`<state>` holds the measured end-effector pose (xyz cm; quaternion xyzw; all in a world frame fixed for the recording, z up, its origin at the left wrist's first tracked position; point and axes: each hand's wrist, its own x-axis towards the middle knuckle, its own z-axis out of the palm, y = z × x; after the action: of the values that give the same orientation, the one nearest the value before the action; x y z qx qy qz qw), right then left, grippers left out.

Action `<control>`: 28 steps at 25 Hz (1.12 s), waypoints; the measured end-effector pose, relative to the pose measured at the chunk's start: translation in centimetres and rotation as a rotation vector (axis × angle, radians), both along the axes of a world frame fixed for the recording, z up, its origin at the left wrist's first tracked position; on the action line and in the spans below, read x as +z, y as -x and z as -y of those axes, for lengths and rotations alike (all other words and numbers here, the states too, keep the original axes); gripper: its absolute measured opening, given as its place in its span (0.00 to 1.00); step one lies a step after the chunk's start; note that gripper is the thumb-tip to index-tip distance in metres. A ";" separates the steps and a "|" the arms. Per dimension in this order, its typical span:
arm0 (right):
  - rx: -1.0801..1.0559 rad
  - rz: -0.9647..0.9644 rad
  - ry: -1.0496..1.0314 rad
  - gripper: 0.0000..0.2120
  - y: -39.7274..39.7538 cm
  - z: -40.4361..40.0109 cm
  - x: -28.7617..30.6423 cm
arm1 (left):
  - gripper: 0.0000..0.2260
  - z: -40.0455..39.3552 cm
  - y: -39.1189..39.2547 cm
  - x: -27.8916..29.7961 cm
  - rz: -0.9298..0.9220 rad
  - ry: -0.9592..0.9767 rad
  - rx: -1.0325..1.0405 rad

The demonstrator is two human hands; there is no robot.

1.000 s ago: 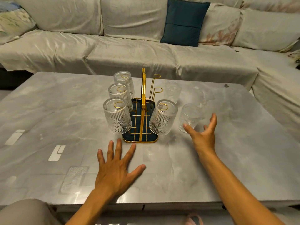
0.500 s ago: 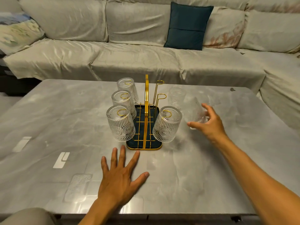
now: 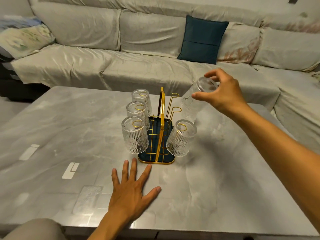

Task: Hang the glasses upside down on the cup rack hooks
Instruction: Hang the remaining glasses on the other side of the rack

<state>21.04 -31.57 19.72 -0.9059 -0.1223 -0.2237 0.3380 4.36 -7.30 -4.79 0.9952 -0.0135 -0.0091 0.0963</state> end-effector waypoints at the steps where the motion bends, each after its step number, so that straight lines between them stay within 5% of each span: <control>1: 0.012 0.010 0.029 0.32 -0.3 -0.9 0.2 | 0.33 0.0 0.0 0.0 0.004 0.000 -0.002; 28: 0.017 -0.319 0.267 0.28 -3.5 -5.9 -6.3 | 0.33 0.0 -0.1 -1.1 0.055 0.018 0.008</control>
<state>24.56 -25.64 13.44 -0.9655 -0.1035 -0.0564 0.2320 4.49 -7.26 -5.86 0.9942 -0.0122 0.0189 0.1049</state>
